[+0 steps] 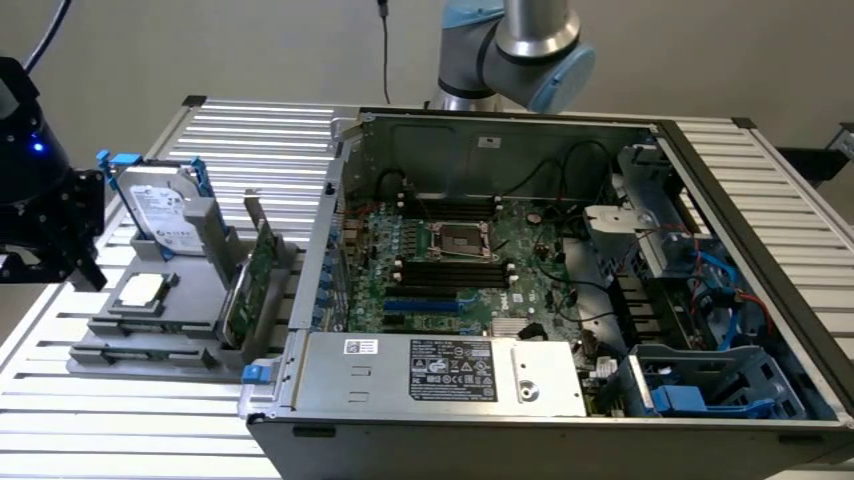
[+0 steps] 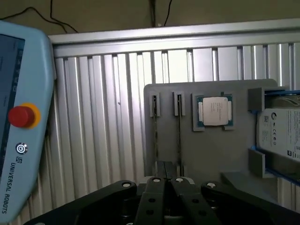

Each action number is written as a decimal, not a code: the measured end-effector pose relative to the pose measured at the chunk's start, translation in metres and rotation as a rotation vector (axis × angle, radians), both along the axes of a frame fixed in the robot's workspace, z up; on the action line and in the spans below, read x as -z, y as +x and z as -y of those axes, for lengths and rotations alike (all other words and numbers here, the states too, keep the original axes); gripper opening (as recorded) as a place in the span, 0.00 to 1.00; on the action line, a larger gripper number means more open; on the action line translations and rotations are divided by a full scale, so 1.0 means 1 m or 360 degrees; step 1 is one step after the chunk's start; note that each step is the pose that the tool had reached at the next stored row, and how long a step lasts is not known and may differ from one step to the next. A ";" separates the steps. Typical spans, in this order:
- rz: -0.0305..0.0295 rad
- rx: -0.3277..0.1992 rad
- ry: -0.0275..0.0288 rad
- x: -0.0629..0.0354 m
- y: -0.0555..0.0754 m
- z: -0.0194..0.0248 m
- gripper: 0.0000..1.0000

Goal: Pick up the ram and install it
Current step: 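Pick up the ram and move it above insertion slot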

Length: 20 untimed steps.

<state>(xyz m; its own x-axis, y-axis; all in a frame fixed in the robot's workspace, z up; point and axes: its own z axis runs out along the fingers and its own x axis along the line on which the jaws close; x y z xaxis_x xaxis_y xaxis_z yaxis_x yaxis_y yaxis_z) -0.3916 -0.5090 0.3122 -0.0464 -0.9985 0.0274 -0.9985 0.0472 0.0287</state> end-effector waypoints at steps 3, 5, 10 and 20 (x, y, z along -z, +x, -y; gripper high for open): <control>0.00178 -0.0086 -0.00001 0.0010 0.000 0.0000 0.11; 0.00335 -0.0141 -0.00001 0.0014 0.000 0.0001 0.11; 0.00349 -0.0152 0.00011 0.0014 0.000 0.0002 0.17; 0.00352 -0.0152 -0.00014 0.0160 0.000 0.0003 0.30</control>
<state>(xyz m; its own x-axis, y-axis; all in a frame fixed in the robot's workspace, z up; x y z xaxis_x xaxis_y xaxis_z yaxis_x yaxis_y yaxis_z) -0.3915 -0.5093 0.2962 0.0484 -0.9984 0.0283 -0.9988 -0.0482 0.0066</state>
